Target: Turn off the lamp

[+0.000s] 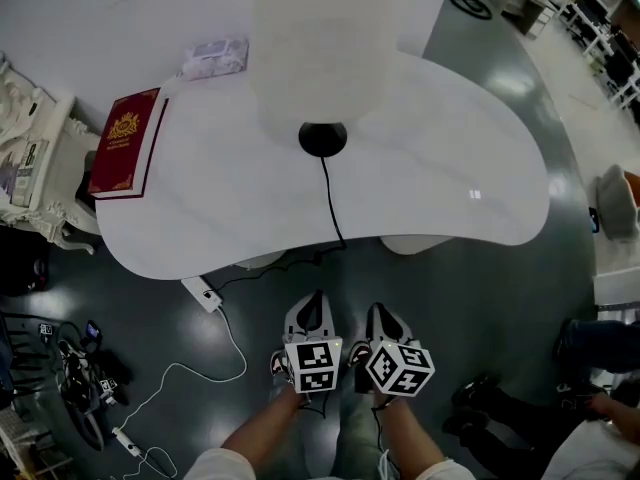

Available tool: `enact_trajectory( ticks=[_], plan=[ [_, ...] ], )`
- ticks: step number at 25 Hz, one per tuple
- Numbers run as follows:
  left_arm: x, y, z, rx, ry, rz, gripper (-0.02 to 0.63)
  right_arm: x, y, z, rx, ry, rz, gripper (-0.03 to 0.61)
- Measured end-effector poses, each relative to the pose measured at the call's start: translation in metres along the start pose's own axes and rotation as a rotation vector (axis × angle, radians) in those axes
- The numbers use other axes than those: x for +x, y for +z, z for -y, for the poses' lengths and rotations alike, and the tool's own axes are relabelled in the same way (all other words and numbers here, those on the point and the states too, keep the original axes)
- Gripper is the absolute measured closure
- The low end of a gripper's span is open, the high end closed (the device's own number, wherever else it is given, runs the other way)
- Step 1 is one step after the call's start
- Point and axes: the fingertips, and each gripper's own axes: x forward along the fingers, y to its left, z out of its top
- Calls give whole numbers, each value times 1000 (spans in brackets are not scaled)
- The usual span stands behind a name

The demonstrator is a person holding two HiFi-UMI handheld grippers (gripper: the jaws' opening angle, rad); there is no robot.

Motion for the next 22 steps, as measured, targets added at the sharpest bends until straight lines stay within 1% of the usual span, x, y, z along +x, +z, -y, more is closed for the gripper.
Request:
enact_trajectory(
  ticks=[3, 6, 9, 12, 15, 17, 22],
  plan=[
    [-17, 9, 9, -3, -38, -9, 606, -12, 5, -12, -19, 2, -7, 580],
    [-40, 32, 13, -19, -51, -12, 607, -26, 18, -25, -27, 7, -10, 580],
    [-61, 52, 17, -44, -60, -1, 607, -43, 37, -42, -40, 15, -3, 580],
    [-80, 77, 18, -51, -59, 16, 607, -58, 62, -63, -65, 38, 24, 580],
    [-102, 115, 16, -43, -52, 48, 607, -72, 86, -81, -95, 60, 55, 580],
    [-114, 139, 14, -56, -50, 82, 606, -80, 101, -92, -106, 76, 70, 580],
    [-138, 187, 1, -76, -29, 172, 607, -96, 133, -120, -85, 126, 111, 580]
  ],
)
